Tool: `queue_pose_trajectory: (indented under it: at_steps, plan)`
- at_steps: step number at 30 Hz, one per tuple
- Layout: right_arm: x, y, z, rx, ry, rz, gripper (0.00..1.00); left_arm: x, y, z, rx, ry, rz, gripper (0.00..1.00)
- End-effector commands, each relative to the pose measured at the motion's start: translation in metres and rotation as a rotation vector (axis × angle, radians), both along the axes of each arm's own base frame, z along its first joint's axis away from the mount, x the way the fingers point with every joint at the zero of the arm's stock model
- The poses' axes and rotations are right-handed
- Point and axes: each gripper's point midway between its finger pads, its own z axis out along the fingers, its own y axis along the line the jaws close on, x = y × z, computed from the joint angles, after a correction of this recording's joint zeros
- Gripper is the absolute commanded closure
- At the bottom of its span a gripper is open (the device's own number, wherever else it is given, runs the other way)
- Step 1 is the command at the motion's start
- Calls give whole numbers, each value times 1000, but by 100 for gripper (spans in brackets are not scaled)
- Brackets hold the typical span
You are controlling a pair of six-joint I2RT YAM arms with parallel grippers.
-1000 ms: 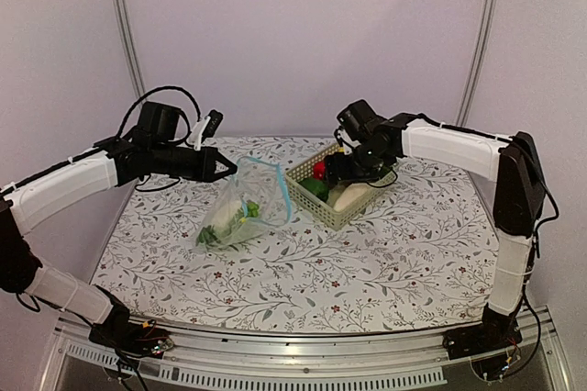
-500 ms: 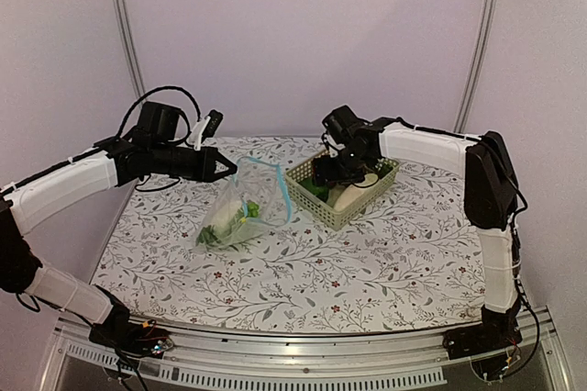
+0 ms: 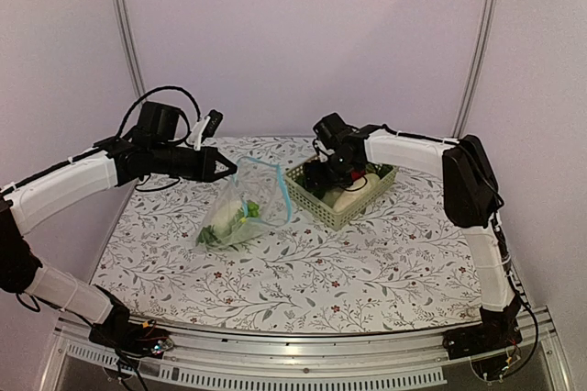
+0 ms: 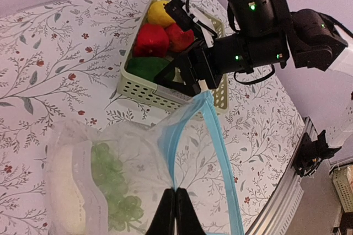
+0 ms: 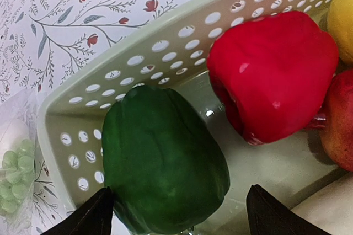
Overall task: Place the food in the zip-top bag and seal the zipper
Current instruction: Pick up the fake vegetable from the bin.
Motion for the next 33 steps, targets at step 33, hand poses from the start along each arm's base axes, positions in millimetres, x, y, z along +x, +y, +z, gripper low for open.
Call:
queue_pose_trajectory:
  at_steps: [33]
  plan:
    - [24, 10, -17, 58, -11, -73, 28, 3, 0, 12, -22, -19, -2, 100]
